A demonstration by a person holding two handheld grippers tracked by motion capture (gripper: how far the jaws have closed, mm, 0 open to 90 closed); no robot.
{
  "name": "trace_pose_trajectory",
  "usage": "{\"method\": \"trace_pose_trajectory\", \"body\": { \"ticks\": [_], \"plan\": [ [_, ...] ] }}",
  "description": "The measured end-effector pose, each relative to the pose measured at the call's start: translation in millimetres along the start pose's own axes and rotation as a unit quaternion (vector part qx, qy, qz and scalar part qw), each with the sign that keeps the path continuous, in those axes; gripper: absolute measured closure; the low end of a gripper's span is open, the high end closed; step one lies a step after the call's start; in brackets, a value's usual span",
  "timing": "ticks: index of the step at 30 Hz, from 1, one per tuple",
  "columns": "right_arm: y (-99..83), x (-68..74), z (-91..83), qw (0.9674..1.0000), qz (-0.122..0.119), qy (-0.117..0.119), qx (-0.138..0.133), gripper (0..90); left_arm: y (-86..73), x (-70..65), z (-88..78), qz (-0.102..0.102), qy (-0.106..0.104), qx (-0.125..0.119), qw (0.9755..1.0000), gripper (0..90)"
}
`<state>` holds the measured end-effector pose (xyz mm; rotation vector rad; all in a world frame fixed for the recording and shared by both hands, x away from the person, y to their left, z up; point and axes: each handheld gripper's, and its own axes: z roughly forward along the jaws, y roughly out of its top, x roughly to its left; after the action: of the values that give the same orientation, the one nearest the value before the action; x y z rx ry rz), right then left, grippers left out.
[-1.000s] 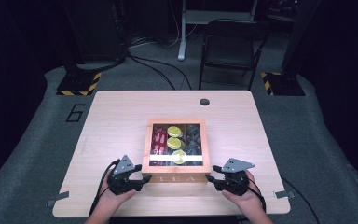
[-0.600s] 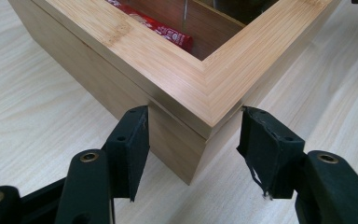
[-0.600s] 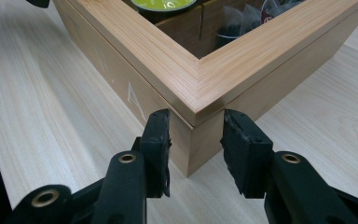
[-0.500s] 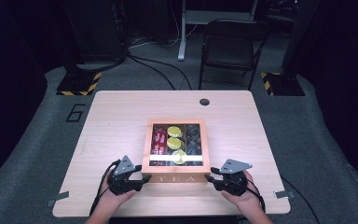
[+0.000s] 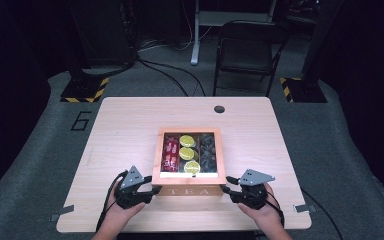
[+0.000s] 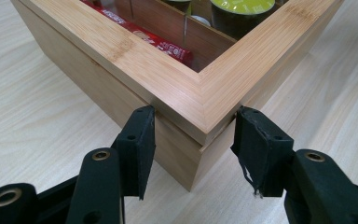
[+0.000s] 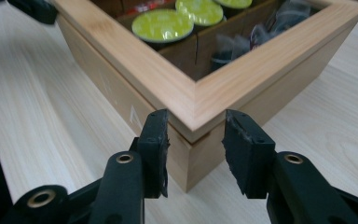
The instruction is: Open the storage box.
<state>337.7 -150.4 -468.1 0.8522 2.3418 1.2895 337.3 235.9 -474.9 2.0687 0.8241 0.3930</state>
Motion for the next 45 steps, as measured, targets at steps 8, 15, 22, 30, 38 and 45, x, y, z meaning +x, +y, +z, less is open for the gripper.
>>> {"method": "trace_pose_trajectory", "body": {
  "ticks": [8,15,22,30,38,45],
  "plan": [
    [-1.6,-0.8,1.7,1.0,0.004,0.009,0.001,55.4,1.2,-1.3,-0.7,-0.001,0.004,0.005,1.0,48.7],
    [-2.1,-1.4,5.7,0.9999,0.001,0.004,0.012,57.9,2.6,-1.2,-2.5,-0.002,0.006,-0.001,1.0,48.8],
    [0.2,1.1,6.6,0.9999,-0.007,-0.003,0.011,60.6,3.9,-1.6,-4.5,-0.011,0.006,-0.017,0.9998,48.8],
    [3.6,-2.3,2.7,0.9999,0.004,-0.005,-0.008,57.4,9.3,-2.4,-5.2,-0.017,0.017,-0.026,0.9994,48.2],
    [18.1,-1.3,-3.6,0.9994,0.016,-0.014,-0.027,52.0,19.9,-0.4,-11.6,-0.026,0.027,-0.048,0.9981,47.1],
    [35.6,-6.5,-11.8,0.9987,0.025,-0.011,-0.044,52.0,36.3,0.9,-23.0,-0.02,0.04,-0.073,0.9964,46.7]
  ]
}}
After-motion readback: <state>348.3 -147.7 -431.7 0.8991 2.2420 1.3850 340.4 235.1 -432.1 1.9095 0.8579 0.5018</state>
